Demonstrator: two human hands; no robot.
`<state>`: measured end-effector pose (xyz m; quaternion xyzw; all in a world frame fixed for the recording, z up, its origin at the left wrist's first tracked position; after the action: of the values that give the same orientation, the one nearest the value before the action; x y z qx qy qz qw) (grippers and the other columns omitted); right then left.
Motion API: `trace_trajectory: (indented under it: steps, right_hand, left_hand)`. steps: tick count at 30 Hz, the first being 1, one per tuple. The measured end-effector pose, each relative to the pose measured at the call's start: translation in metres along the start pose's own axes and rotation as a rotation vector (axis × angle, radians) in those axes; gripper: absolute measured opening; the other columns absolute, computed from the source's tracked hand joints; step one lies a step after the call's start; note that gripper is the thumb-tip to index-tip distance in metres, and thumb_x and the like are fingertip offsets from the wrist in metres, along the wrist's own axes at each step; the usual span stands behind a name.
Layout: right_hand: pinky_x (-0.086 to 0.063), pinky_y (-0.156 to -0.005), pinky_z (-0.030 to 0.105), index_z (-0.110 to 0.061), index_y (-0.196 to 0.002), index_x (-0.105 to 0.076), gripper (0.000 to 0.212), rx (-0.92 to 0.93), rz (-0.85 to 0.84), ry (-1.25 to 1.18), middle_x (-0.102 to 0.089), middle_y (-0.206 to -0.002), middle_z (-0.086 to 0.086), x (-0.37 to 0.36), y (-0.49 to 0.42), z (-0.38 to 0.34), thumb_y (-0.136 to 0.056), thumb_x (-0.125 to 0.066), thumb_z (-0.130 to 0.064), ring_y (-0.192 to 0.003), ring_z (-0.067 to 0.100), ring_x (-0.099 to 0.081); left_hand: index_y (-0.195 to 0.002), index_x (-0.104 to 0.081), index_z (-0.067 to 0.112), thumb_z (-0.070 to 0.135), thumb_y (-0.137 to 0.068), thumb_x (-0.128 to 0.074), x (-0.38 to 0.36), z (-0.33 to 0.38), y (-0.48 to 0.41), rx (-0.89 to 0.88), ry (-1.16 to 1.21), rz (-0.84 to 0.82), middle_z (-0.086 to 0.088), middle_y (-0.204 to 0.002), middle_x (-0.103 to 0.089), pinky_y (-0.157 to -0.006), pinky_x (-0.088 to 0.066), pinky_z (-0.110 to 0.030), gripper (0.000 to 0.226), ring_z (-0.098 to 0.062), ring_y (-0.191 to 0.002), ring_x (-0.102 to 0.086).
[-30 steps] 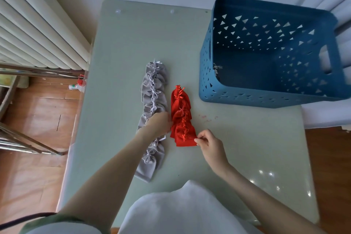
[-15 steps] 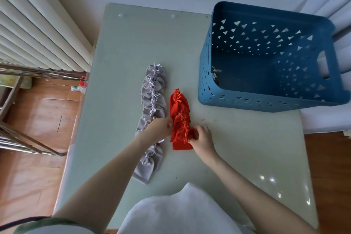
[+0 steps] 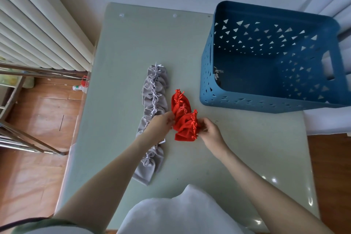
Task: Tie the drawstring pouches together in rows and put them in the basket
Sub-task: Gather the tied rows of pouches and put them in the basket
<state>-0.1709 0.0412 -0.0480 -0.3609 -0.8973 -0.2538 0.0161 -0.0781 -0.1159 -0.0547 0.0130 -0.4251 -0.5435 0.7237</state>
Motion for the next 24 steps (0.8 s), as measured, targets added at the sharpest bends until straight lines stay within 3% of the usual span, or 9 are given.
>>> trace_trajectory:
  steps: [6,10,14,18,22,24]
  right_hand:
    - [-0.052,-0.069,0.018,-0.011,-0.118,-0.052,0.040,-0.146,-0.076,-0.008,-0.062,-0.101,0.000,-0.013,-0.029,-0.005,-0.083,-0.065,0.003,-0.087,0.012,-0.061]
    - [-0.049,-0.069,0.016,-0.015,-0.109,-0.060,0.031,-0.039,-0.012,0.132,-0.063,-0.091,-0.005,-0.011,-0.039,-0.008,-0.082,-0.066,-0.001,-0.082,0.008,-0.059]
    - [-0.040,-0.078,0.020,-0.014,-0.100,-0.064,0.027,0.178,0.105,0.336,-0.058,-0.095,-0.003,-0.004,-0.038,-0.009,-0.078,-0.068,0.000,-0.093,0.017,-0.047]
    - [-0.039,-0.082,0.028,-0.008,-0.093,-0.064,0.025,0.305,0.128,0.443,-0.055,-0.097,-0.002,-0.004,-0.033,-0.015,-0.074,-0.063,0.009,-0.097,0.019,-0.043]
    - [-0.044,-0.087,0.034,-0.006,-0.099,-0.060,0.025,0.227,0.080,0.391,-0.058,-0.102,0.005,-0.011,-0.048,-0.016,-0.077,-0.065,0.004,-0.102,0.024,-0.049]
    - [-0.047,-0.090,0.034,-0.008,-0.111,-0.053,0.035,0.137,-0.001,0.297,-0.057,-0.109,0.006,-0.017,-0.053,-0.016,-0.079,-0.065,0.002,-0.105,0.021,-0.053]
  left_hand:
    - [-0.095,-0.055,0.006,0.007,-0.093,-0.042,0.004,0.008,-0.008,-0.023,-0.114,0.028,-0.019,-0.086,-0.063,-0.069,-0.038,-0.038,0.012,-0.036,-0.082,-0.059]
    - [-0.110,-0.052,0.009,0.009,-0.092,-0.042,0.001,0.010,-0.008,-0.016,-0.159,-0.036,-0.022,-0.094,-0.065,-0.074,-0.046,-0.041,0.020,-0.038,-0.087,-0.061]
    - [-0.101,-0.046,0.016,0.013,-0.082,-0.038,0.004,0.014,-0.001,-0.175,-0.111,-0.026,-0.015,-0.085,-0.065,-0.072,-0.049,-0.043,0.020,-0.038,-0.079,-0.061]
    - [-0.103,-0.056,0.003,0.004,-0.087,-0.044,0.008,0.008,0.001,-0.207,-0.134,0.054,-0.013,-0.091,-0.053,-0.075,-0.047,-0.041,0.020,-0.037,-0.082,-0.057]
    - [-0.108,-0.056,0.001,0.006,-0.093,-0.044,0.005,0.008,-0.006,-0.102,-0.109,0.098,-0.019,-0.104,-0.051,-0.081,-0.042,-0.042,0.019,-0.039,-0.092,-0.057]
    - [-0.109,-0.053,0.000,0.002,-0.090,-0.045,0.003,0.008,-0.010,-0.051,-0.129,0.084,-0.019,-0.107,-0.052,-0.081,-0.038,-0.039,0.020,-0.038,-0.096,-0.056]
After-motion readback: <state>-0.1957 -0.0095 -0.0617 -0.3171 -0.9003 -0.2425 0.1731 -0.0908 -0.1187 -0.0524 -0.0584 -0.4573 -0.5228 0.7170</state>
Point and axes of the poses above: each hand's wrist, its own y-axis away from the middle knuckle, its own x-axis out of the back of the hand, z = x × y, the point moved 6 cm from there along -y, towards the middle knuckle
